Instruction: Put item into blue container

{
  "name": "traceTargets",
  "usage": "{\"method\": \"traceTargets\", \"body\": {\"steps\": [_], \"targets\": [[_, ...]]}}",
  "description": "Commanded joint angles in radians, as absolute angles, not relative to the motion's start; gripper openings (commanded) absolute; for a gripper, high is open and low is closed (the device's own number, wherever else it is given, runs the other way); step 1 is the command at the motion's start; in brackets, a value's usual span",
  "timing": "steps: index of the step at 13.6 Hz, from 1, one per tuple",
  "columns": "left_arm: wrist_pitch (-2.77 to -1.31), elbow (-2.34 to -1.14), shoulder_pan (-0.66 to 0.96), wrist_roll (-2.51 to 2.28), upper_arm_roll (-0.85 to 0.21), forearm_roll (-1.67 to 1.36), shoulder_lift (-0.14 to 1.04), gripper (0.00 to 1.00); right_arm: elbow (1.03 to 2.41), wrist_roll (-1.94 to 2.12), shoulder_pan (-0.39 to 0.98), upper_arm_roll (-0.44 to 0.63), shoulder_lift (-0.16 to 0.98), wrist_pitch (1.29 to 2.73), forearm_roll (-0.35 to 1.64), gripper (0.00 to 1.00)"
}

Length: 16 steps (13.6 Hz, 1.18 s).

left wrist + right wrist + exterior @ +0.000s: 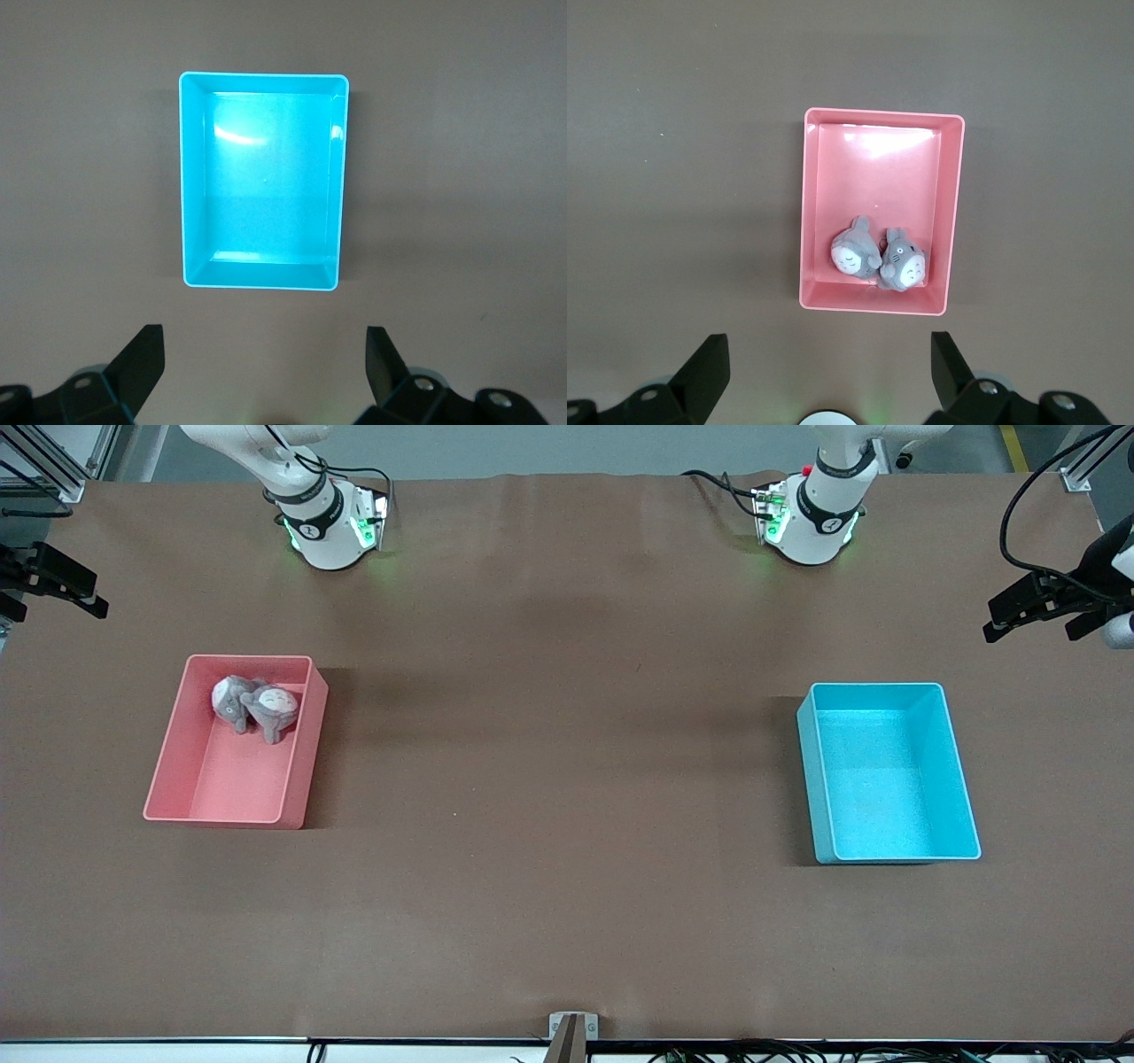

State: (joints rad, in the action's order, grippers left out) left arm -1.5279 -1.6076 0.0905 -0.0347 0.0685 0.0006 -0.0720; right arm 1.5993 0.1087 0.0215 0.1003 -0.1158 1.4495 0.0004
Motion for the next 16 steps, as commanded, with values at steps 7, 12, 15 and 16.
{"method": "traceTargets", "body": {"steps": [7,12,15,16], "targets": [[-1.516,-1.595,0.091,-0.021,0.069,-0.017,-0.074,1.00,1.601,0.106,0.031,0.101,-0.121,1.447,0.006,1.00],[-1.516,-1.595,0.091,-0.021,0.069,-0.017,-0.074,1.00,1.606,0.106,0.029,0.101,-0.121,1.439,0.025,1.00],[-1.516,-1.595,0.091,-0.021,0.069,-0.017,-0.074,1.00,1.608,0.113,0.029,0.103,-0.121,1.433,0.025,1.00],[-1.516,-1.595,0.091,-0.020,0.069,-0.017,-0.074,1.00,1.609,0.112,0.028,0.103,-0.121,1.427,0.025,1.00]]}}
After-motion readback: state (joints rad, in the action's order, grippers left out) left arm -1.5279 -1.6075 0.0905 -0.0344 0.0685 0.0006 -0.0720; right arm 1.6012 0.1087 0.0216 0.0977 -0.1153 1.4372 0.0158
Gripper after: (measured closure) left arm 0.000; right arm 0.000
